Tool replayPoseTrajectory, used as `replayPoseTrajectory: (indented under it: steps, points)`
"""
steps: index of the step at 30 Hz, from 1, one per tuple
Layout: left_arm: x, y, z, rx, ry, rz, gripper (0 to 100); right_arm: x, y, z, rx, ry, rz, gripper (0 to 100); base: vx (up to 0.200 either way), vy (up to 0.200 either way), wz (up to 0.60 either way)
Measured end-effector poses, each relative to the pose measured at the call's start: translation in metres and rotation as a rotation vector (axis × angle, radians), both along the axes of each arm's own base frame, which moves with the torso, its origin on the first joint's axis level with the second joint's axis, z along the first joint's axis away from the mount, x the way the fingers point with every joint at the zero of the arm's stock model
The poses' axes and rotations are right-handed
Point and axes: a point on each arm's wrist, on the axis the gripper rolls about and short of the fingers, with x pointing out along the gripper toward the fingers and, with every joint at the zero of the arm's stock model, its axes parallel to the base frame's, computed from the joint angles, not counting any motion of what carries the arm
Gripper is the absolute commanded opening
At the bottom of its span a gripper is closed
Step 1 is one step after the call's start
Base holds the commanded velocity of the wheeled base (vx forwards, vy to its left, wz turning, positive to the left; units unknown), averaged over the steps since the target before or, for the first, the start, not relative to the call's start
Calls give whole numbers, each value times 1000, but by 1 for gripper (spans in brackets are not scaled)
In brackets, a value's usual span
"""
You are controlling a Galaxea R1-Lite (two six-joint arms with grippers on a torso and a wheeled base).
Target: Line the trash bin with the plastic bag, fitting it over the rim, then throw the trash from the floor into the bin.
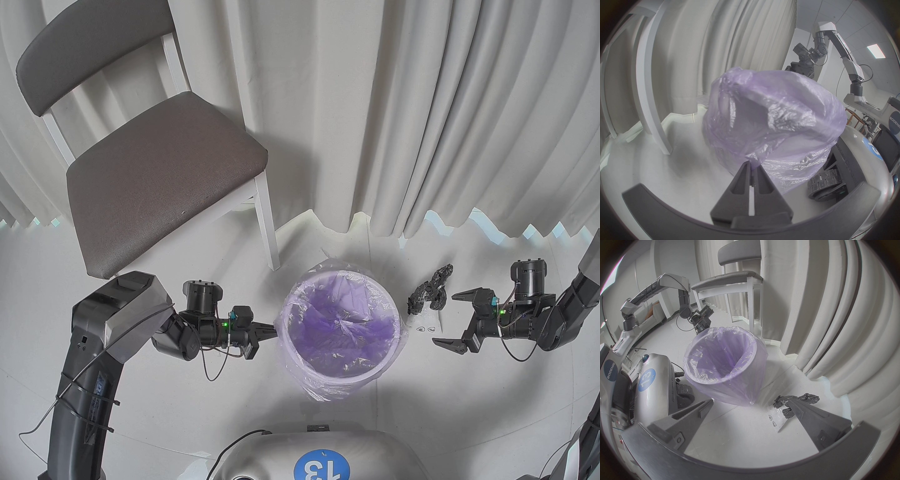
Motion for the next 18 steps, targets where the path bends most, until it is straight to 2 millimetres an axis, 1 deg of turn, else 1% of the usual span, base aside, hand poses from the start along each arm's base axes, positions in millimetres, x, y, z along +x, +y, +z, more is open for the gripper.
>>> replayPoseTrajectory:
  steps: [5, 8, 12, 15, 18]
  points:
    - [23, 0, 7, -14, -46, 14, 0, 5, 0, 0, 2, -6, -3, 100, 0, 0, 0]
    - [33, -1, 1, -15, -38, 18, 0, 10, -3, 1, 4, -12, -14, 100, 0, 0, 0]
    - [37, 0, -10, -13, -34, 23, 0, 15, -7, 2, 9, -9, -28, 100, 0, 0, 0]
    - [34, 0, -18, -8, -17, 21, 0, 19, -10, 5, 30, -8, -50, 100, 0, 0, 0]
    - [33, -2, -21, -6, -10, 17, 0, 22, -11, 10, 80, 9, -90, 100, 0, 0, 0]
